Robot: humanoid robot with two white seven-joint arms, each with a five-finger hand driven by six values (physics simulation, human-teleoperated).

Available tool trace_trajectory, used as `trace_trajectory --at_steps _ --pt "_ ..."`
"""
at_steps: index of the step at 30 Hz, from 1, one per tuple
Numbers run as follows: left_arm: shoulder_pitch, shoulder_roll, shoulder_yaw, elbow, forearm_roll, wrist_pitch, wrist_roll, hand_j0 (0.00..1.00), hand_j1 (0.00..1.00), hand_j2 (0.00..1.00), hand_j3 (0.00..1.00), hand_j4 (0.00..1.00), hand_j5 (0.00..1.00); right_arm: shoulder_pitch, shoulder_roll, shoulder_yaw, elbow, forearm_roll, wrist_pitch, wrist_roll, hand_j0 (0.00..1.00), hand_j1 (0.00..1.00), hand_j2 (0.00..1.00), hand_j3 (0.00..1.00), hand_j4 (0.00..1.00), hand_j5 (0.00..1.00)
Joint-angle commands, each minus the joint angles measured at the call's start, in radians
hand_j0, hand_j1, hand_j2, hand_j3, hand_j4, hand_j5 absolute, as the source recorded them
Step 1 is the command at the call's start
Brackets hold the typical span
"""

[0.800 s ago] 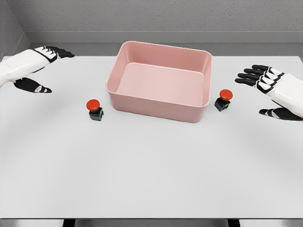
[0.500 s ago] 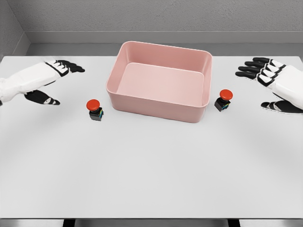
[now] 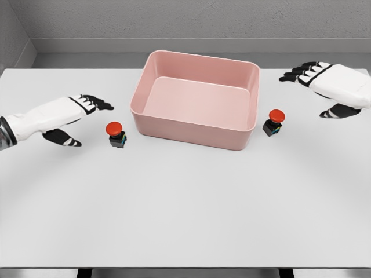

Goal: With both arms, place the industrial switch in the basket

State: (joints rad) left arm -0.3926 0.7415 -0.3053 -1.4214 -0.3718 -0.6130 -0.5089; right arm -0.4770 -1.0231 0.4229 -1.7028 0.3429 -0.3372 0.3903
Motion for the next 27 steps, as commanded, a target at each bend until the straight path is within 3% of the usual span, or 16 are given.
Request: trace_trajectory --at_steps 1,4,6,8,12,15,16,17,19,22,27 --pt "0.000 -0.005 -0.011 -0.001 -0.001 0.002 -0.020 0.99 0.99 0.99 0.99 0.99 0.99 -0.008 0.020 0.120 0.012 -0.001 0.099 0.050 1.00 1.00 1.00 1.00 1.00 1.00" --pt "0.001 -0.005 -0.011 -0.002 -0.001 0.002 -0.022 0.81 0.81 0.81 0.81 0.81 0.81 -0.029 0.026 0.140 0.022 -0.002 0.162 0.048 1.00 1.00 1.00 1.00 1.00 1.00" --pt "0.001 -0.007 -0.011 -0.011 -0.002 0.002 -0.022 0.77 0.77 0.77 0.77 0.77 0.77 -0.029 0.028 0.146 0.020 -0.002 0.162 0.048 1.00 1.00 1.00 1.00 1.00 1.00" --pt "0.000 -0.008 -0.009 -0.011 -0.002 0.002 -0.020 0.77 0.77 0.77 0.77 0.77 0.77 -0.029 0.028 0.146 0.020 -0.002 0.164 0.051 1.00 1.00 1.00 1.00 1.00 1.00" --pt "-0.005 -0.024 -0.011 -0.014 -0.001 0.002 -0.014 0.82 0.82 0.82 0.82 0.82 0.82 -0.054 0.040 0.148 0.020 -0.002 0.165 0.174 1.00 1.00 1.00 1.00 1.00 1.00" --pt "-0.002 -0.027 -0.012 -0.027 -0.002 0.002 -0.014 0.83 0.83 0.83 0.83 0.83 0.83 -0.066 0.040 0.148 0.025 -0.002 0.170 0.183 1.00 1.00 1.00 1.00 1.00 1.00" --pt "-0.005 -0.042 -0.011 -0.027 -0.013 0.002 -0.014 0.83 0.83 0.83 0.83 0.83 0.83 -0.095 0.057 0.161 0.026 -0.002 0.245 0.221 1.00 1.00 1.00 1.00 1.00 1.00" --pt "-0.006 -0.047 -0.011 -0.027 -0.026 0.002 -0.013 0.84 0.84 0.84 0.84 0.84 0.84 -0.166 0.084 0.229 0.063 -0.002 0.279 0.221 1.00 1.00 1.00 1.00 1.00 1.00" --pt "-0.008 -0.053 -0.012 -0.027 -0.026 0.002 -0.014 0.85 0.85 0.85 0.85 0.85 0.85 -0.213 0.106 0.261 0.114 -0.002 0.280 0.221 1.00 1.00 1.00 1.00 1.00 1.00" --pt "-0.008 -0.054 -0.011 -0.028 -0.042 0.002 -0.014 0.85 0.85 0.85 0.85 0.85 0.85 -0.227 0.124 0.266 0.152 -0.002 0.282 0.221 1.00 1.00 1.00 1.00 1.00 1.00" --pt "-0.009 -0.068 -0.012 -0.037 -0.081 0.002 -0.019 0.85 0.85 0.85 0.85 0.85 0.85 -0.230 0.129 0.304 0.150 -0.002 0.282 0.221 1.00 1.00 1.00 1.00 1.00 1.00"
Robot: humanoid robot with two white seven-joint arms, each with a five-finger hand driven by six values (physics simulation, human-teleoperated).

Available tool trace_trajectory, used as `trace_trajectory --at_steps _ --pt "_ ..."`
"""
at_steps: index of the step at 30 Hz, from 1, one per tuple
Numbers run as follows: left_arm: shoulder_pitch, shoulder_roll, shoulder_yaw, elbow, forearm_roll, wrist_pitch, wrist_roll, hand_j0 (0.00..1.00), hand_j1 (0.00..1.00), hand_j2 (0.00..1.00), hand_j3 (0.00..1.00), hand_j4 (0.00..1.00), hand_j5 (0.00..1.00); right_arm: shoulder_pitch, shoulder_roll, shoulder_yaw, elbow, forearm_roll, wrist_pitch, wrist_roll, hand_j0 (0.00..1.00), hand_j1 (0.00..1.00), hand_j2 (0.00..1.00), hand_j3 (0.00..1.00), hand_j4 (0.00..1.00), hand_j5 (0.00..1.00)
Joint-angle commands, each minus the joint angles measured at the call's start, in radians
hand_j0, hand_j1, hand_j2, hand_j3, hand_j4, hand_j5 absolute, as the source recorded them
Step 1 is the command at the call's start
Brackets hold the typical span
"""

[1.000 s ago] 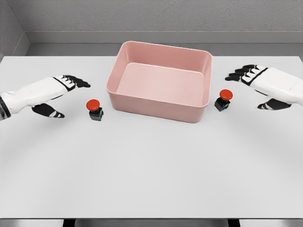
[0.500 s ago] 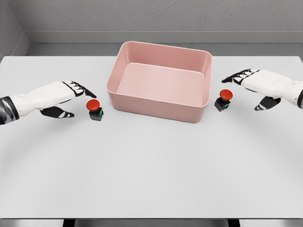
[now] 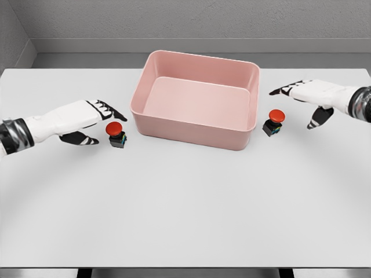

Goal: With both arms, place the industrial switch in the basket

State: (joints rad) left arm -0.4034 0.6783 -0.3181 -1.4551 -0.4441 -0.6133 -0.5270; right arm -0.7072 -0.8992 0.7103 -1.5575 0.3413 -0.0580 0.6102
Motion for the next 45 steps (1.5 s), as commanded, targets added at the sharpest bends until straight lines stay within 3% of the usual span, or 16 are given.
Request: trace_trajectory --at_steps 1,12,19,23,26,33,42,45 --pt "-0.002 -0.005 -0.004 -0.004 -0.008 0.002 -0.001 0.85 0.85 0.85 0.85 0.85 0.85 0.000 0.006 0.020 0.004 -0.001 0.003 0.001 1.00 1.00 1.00 1.00 1.00 1.00" --pt "-0.021 -0.019 -0.036 -0.004 -0.044 0.002 -0.002 0.86 0.86 0.86 0.86 0.86 0.86 -0.008 0.032 0.052 0.008 -0.001 0.003 0.001 1.00 1.00 1.00 1.00 1.00 1.00" --pt "-0.021 -0.017 -0.038 -0.005 -0.044 0.002 -0.018 0.83 0.83 0.83 0.83 0.83 0.83 -0.038 0.049 0.064 0.057 -0.001 0.003 0.001 1.00 1.00 1.00 1.00 1.00 1.00" --pt "-0.023 -0.017 -0.048 -0.016 -0.044 0.002 -0.031 0.77 0.77 0.77 0.77 0.77 0.77 -0.040 0.051 0.080 0.063 -0.002 0.004 0.001 1.00 1.00 1.00 1.00 1.00 1.00" --pt "-0.021 -0.017 -0.049 -0.022 -0.042 0.002 -0.033 0.68 0.68 0.68 0.68 0.68 0.68 -0.055 0.062 0.093 0.063 -0.001 0.060 0.001 1.00 1.00 1.00 1.00 1.00 1.00" --pt "-0.021 -0.016 -0.050 -0.037 -0.068 0.002 -0.059 0.68 0.68 0.68 0.68 0.68 0.68 -0.064 0.069 0.112 0.063 -0.001 0.063 0.001 1.00 1.00 1.00 1.00 1.00 1.00" --pt "-0.018 -0.014 -0.050 -0.039 -0.068 0.002 -0.060 0.47 0.47 0.47 0.47 0.47 0.47 -0.064 0.069 0.126 0.066 -0.001 0.063 0.001 1.00 1.00 1.00 1.00 1.00 1.00" --pt "-0.017 -0.006 -0.050 -0.048 -0.068 0.002 -0.060 0.45 0.45 0.45 0.45 0.45 0.45 -0.064 0.068 0.126 0.077 -0.001 0.063 0.001 1.00 1.00 1.00 1.00 1.00 1.00"
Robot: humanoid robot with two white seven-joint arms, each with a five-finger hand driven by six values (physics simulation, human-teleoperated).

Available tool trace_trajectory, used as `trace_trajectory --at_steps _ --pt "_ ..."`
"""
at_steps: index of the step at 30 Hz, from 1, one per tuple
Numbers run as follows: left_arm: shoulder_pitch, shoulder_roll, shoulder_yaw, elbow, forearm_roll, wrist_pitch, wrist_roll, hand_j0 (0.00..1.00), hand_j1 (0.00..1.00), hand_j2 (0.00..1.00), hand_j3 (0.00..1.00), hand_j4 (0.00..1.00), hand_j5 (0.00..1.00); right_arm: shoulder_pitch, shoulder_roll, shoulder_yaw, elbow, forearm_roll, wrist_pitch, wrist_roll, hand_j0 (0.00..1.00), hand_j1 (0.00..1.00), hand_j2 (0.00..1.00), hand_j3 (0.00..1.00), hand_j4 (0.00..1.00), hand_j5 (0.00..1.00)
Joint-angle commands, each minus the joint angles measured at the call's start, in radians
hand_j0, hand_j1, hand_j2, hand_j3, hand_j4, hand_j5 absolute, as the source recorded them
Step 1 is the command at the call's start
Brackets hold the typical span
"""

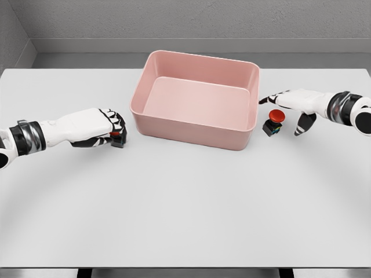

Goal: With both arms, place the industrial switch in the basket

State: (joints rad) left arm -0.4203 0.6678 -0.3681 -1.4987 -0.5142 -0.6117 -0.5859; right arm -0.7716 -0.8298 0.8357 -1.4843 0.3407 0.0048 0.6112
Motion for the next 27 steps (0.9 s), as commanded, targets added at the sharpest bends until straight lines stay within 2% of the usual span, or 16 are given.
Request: trace_trajectory --at_steps 1,7,8,9,11,15,18,19,20,21,22,27 --pt "0.000 0.007 0.000 -0.006 0.002 0.001 -0.002 0.44 0.44 0.44 0.44 0.44 0.44 0.000 -0.002 0.002 0.004 0.000 0.000 0.000 1.00 1.00 1.00 1.00 1.00 1.00" --pt "0.000 0.033 -0.012 -0.020 0.002 0.001 -0.002 0.44 0.44 0.44 0.44 0.44 0.44 0.000 0.000 0.019 0.004 0.000 0.000 0.000 1.00 1.00 1.00 1.00 1.00 1.00" --pt "0.000 0.033 -0.012 -0.020 0.002 0.001 -0.005 0.44 0.44 0.44 0.44 0.44 0.44 0.000 -0.002 0.019 0.004 0.000 0.000 0.000 0.96 0.96 0.96 0.96 0.96 0.96" --pt "0.000 0.033 -0.012 -0.020 0.002 0.001 -0.005 0.42 0.42 0.42 0.42 0.42 0.42 0.000 -0.002 0.019 0.004 0.000 0.000 0.000 0.88 0.88 0.88 0.88 0.88 0.88" --pt "0.002 0.033 -0.012 -0.020 0.000 0.001 -0.023 0.39 0.39 0.39 0.39 0.39 0.39 0.000 -0.003 0.019 0.004 0.000 -0.002 0.000 0.63 0.63 0.63 0.63 0.63 0.63" --pt "0.000 0.033 -0.012 -0.020 -0.001 0.001 -0.025 0.31 0.31 0.31 0.31 0.31 0.31 0.000 -0.002 0.019 0.001 0.000 -0.003 0.000 0.63 0.63 0.63 0.63 0.63 0.63" --pt "0.000 0.044 -0.012 -0.020 0.000 0.001 -0.025 0.32 0.32 0.32 0.32 0.32 0.32 0.000 -0.002 0.020 -0.004 0.000 -0.003 0.000 0.66 0.66 0.66 0.66 0.66 0.66" --pt "0.000 0.044 -0.012 -0.020 0.002 0.001 -0.025 0.38 0.38 0.38 0.38 0.38 0.38 0.000 0.000 0.020 -0.004 0.000 -0.003 0.000 0.66 0.66 0.66 0.66 0.66 0.66" --pt "0.000 0.044 -0.012 -0.020 0.003 0.001 -0.025 0.51 0.51 0.51 0.51 0.51 0.51 0.000 0.000 0.020 -0.005 0.000 -0.003 0.000 0.66 0.66 0.66 0.66 0.66 0.66" --pt "-0.002 0.044 -0.011 -0.020 0.003 0.001 -0.025 0.73 0.73 0.73 0.73 0.73 0.73 0.000 0.008 0.022 -0.005 0.000 -0.002 0.000 0.71 0.71 0.71 0.71 0.71 0.71" --pt "-0.002 0.044 -0.011 -0.020 0.002 0.001 -0.025 0.99 0.99 0.99 0.99 0.99 0.99 0.000 0.009 0.022 -0.007 0.000 -0.002 0.000 0.71 0.71 0.71 0.71 0.71 0.71" --pt "-0.002 0.044 -0.011 -0.020 0.002 0.001 -0.025 1.00 1.00 1.00 1.00 1.00 1.00 0.000 0.009 0.028 -0.007 -0.002 -0.002 0.000 0.71 0.71 0.71 0.71 0.71 0.71"
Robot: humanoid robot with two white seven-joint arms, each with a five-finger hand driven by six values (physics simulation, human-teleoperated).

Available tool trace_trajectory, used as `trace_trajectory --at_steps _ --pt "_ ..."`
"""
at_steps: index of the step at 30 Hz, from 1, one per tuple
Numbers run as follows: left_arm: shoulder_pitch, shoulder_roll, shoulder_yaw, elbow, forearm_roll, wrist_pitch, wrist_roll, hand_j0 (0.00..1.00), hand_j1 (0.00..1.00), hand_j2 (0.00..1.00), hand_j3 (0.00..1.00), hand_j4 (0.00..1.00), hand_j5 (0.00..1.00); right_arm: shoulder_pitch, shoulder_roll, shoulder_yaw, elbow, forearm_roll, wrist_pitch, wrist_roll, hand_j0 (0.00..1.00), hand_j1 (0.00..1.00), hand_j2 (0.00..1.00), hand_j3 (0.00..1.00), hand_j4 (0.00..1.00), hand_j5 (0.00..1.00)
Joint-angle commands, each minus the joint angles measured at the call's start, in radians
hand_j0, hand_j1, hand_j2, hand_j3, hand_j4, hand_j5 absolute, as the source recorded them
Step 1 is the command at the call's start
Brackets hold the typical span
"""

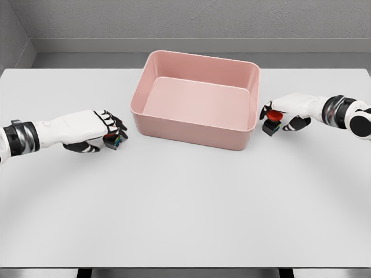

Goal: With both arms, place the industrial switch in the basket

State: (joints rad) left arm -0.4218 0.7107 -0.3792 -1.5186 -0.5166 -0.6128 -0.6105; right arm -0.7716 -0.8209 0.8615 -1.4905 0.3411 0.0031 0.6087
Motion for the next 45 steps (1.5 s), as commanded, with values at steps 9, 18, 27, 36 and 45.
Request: trace_trajectory --at_steps 9,18,27,36,45 --pt "-0.005 -0.002 -0.001 0.008 0.001 0.002 0.000 1.00 1.00 1.00 1.00 1.00 1.00 0.002 -0.001 0.002 -0.002 -0.001 -0.014 0.002 0.53 0.53 0.53 0.53 0.53 0.53" --pt "-0.012 -0.011 -0.015 0.011 -0.011 0.002 0.000 1.00 1.00 1.00 1.00 1.00 1.00 0.002 -0.014 -0.004 -0.002 -0.001 -0.015 0.002 0.49 0.49 0.49 0.49 0.49 0.49" --pt "-0.025 -0.014 -0.030 0.012 -0.025 0.002 0.000 1.00 1.00 1.00 1.00 1.00 1.00 -0.012 -0.020 -0.013 -0.011 -0.001 -0.017 0.002 0.50 0.50 0.50 0.50 0.50 0.50" --pt "-0.025 -0.013 -0.030 0.012 -0.020 0.002 0.000 0.62 0.62 0.62 0.62 0.62 0.62 -0.014 -0.027 -0.044 -0.011 -0.001 -0.017 0.002 0.51 0.51 0.51 0.51 0.51 0.51" --pt "-0.023 -0.011 -0.029 0.012 -0.023 0.002 0.000 0.41 0.41 0.41 0.41 0.41 0.41 -0.023 -0.041 -0.088 -0.020 -0.002 -0.015 0.002 0.51 0.51 0.51 0.51 0.51 0.51"
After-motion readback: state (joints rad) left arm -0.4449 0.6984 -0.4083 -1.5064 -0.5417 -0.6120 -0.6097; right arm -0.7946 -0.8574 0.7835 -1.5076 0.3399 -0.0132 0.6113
